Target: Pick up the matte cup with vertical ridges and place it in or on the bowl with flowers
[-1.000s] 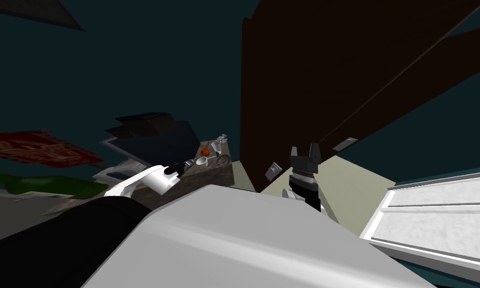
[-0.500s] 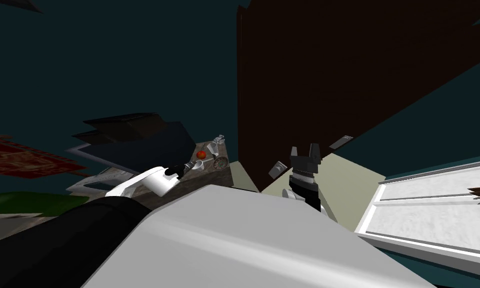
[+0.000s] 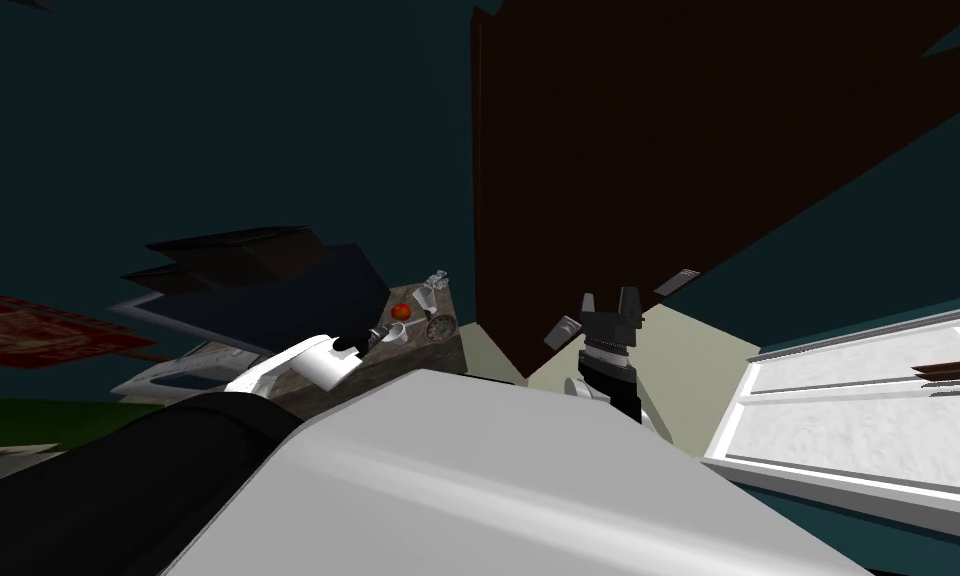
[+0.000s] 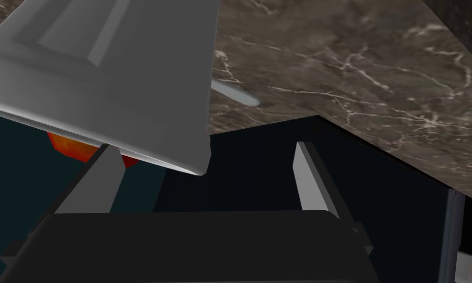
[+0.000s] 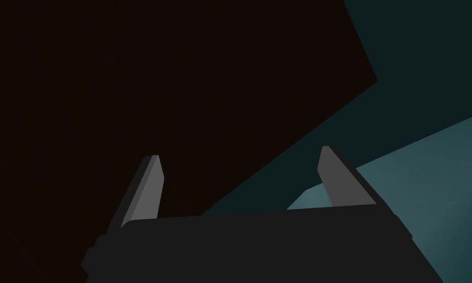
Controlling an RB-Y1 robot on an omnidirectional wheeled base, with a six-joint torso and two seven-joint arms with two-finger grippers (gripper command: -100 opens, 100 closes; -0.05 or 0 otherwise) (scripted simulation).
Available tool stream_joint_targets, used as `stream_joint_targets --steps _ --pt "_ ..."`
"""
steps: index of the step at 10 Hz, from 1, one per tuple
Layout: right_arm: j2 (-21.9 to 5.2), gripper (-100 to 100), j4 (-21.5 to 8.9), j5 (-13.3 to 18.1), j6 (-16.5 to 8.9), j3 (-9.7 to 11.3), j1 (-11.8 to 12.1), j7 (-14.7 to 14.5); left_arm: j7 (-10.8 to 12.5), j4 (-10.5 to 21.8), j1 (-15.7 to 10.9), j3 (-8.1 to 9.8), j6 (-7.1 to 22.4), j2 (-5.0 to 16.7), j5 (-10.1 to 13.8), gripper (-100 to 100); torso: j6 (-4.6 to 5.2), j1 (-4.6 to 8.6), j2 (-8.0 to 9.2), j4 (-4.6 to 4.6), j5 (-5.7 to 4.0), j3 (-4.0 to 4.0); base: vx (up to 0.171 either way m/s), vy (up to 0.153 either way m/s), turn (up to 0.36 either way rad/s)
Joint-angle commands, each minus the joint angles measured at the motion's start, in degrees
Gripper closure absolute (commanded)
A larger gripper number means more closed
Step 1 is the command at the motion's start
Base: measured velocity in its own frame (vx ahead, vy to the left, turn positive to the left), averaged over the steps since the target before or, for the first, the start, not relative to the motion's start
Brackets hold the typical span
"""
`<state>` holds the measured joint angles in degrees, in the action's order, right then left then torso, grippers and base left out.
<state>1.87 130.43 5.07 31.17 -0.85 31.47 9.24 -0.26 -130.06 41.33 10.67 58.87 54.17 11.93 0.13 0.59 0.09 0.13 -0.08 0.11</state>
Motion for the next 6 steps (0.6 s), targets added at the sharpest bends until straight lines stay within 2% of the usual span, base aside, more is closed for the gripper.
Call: stream_joint_targets --steps 1,5,6 --pt "0.0 0 0.0 0.0 0.0 0.0 0.0 0.0 0.0 0.0 0.0 0.0 0.0 0.0 0.0 100 0.0 0.0 0.0 0.0 0.0 0.0 0.002 0.002 -0.01" --pt "0.0 0 0.0 0.0 0.0 0.0 0.0 0.0 -0.08 -0.27 -0.25 0.19 -0.25 0.14 -0.08 100 -0.21 -0.22 0.07 -0.11 0.23 -0.02 0.0 0.0 0.0" --pt "0.0 0 0.0 0.0 0.0 0.0 0.0 0.0 -0.09 -0.28 -0.26 0.19 -0.27 0.15 -0.08 0 -0.22 -0.22 0.06 -0.12 0.23 -0.03 0.0 0.0 0.0"
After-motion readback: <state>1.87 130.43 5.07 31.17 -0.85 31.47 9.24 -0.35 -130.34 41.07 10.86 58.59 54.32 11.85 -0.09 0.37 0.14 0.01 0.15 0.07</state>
